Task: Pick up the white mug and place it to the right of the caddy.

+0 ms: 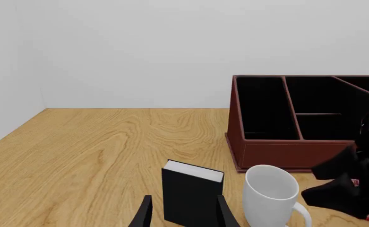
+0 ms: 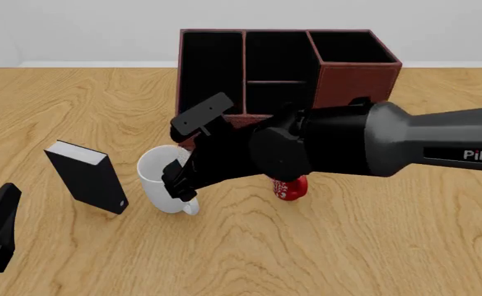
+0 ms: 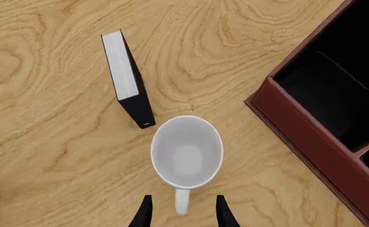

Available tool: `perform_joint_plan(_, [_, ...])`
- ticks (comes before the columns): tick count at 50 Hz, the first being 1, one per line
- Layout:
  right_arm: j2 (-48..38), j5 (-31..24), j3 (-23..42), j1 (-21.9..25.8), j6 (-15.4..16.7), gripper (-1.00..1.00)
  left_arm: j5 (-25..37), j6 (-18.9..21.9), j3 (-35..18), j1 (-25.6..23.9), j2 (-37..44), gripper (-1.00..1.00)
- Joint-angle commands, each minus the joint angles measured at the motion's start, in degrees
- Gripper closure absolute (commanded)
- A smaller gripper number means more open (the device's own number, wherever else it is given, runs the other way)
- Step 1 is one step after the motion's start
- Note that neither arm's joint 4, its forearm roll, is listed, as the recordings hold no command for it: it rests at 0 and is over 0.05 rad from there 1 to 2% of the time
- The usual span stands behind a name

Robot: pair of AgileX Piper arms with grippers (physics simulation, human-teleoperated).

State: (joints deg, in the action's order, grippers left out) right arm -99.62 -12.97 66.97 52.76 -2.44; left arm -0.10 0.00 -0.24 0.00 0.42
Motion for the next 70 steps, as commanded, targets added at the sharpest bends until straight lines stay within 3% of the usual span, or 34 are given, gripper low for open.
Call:
perform_joint_plan(1, [-2.3,0.5,0.4,0.3,-0.5,-1.0,0.0,0.0,0.0,0.0,0.0,-1.0])
perform_joint_plan(70, [-8.9,2.2,-0.9,0.5,-3.6,-1.0,0.0,0.0,0.0,0.0,0.0,-1.0])
